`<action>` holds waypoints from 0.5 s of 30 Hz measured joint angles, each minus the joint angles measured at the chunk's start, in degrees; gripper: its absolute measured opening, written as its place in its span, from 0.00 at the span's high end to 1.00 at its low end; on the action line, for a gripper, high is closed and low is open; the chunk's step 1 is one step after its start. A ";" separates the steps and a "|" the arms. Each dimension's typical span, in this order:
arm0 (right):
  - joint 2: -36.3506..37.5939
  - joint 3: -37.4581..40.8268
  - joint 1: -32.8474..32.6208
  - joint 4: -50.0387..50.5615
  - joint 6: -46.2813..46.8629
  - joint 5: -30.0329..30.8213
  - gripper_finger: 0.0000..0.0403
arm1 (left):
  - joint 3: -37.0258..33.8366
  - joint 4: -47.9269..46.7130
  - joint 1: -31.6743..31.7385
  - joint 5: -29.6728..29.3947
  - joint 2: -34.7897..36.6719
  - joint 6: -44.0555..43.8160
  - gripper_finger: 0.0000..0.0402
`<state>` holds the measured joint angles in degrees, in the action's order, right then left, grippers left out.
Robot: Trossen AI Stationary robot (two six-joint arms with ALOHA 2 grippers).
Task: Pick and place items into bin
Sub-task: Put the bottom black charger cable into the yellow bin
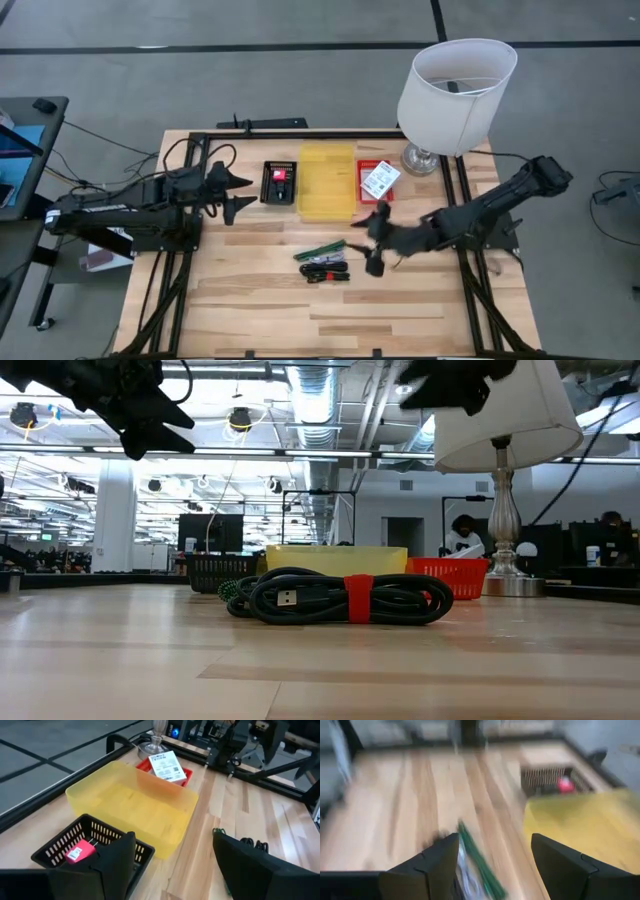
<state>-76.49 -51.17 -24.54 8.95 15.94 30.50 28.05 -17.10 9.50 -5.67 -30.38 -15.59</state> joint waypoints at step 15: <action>-21.13 -19.29 -2.07 18.92 0.96 -7.82 0.39 | 0.02 -1.10 0.00 -0.17 -0.01 1.37 0.36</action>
<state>-97.62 -70.46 -26.61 27.88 16.90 22.68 28.08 -18.20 9.50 -5.85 -30.39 -14.23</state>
